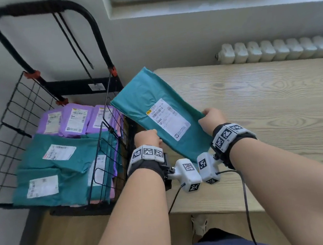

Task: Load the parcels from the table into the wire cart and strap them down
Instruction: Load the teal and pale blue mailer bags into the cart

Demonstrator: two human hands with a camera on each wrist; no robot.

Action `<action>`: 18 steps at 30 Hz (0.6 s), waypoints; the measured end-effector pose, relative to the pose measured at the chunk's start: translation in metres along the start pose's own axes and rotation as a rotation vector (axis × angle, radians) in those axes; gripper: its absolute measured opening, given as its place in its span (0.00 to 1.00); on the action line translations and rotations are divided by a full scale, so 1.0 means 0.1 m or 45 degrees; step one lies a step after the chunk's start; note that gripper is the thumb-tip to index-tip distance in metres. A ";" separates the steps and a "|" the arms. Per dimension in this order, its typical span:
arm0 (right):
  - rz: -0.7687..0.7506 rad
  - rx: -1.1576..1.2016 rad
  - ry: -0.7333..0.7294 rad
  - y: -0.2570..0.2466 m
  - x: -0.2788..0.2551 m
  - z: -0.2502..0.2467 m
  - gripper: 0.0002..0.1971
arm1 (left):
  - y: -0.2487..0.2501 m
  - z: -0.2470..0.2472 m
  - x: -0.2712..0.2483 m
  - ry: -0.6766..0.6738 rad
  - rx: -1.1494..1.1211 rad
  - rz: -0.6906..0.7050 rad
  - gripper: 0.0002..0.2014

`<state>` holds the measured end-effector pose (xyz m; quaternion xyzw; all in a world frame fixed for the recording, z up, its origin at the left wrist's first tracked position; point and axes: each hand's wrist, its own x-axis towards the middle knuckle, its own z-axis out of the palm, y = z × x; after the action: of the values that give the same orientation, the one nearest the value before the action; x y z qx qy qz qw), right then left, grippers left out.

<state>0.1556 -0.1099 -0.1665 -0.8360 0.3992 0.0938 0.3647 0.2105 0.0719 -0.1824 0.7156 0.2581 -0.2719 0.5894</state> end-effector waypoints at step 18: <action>-0.053 0.245 -0.067 -2.07 -0.98 2.20 0.28 | 0.26 -3.18 0.88 0.180 -0.329 -0.029 0.16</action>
<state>0.2726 0.1849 -0.1695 -0.8024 0.3794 0.0694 0.4555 0.3192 0.3845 -0.1750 0.6481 0.3399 -0.1918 0.6540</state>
